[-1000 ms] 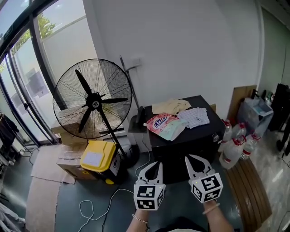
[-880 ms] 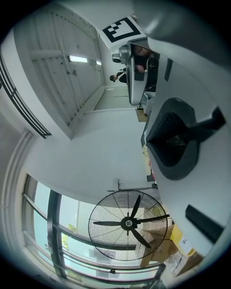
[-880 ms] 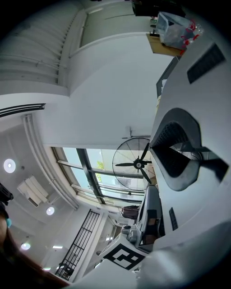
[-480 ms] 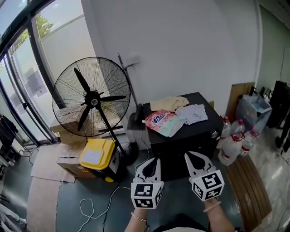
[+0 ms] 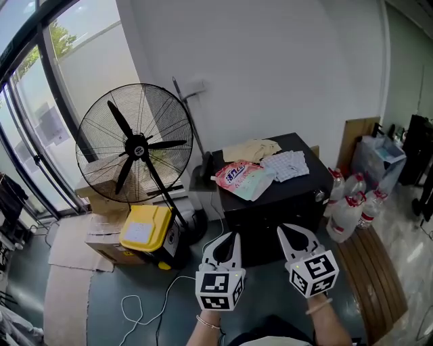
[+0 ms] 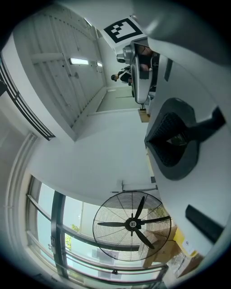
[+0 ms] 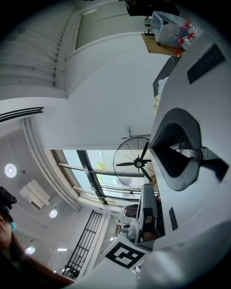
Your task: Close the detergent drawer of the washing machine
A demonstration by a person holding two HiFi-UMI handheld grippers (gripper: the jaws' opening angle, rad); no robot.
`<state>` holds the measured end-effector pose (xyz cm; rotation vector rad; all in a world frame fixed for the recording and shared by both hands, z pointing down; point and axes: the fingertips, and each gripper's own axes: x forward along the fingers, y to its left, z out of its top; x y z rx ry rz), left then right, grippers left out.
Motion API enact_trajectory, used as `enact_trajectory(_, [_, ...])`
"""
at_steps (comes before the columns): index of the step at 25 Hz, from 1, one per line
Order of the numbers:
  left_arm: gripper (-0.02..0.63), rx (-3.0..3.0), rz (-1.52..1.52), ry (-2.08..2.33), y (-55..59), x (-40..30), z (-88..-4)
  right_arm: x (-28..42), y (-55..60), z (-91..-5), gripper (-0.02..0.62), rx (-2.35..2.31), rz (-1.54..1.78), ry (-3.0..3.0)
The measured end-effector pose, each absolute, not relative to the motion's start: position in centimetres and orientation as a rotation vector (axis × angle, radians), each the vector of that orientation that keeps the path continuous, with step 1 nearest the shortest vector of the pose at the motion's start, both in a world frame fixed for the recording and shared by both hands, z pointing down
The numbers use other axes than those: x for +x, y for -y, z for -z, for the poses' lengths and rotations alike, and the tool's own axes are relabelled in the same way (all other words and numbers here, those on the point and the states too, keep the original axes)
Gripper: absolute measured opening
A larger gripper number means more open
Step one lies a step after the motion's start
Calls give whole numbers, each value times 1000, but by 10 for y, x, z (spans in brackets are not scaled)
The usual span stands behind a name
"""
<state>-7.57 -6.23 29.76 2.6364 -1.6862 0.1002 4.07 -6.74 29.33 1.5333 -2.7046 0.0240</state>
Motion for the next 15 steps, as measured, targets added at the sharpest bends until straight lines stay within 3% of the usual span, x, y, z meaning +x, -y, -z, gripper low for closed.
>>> enact_trajectory(15, [15,2638,-119,1673,69,-59,-300,58,70,-296,25,1533,-55,2698])
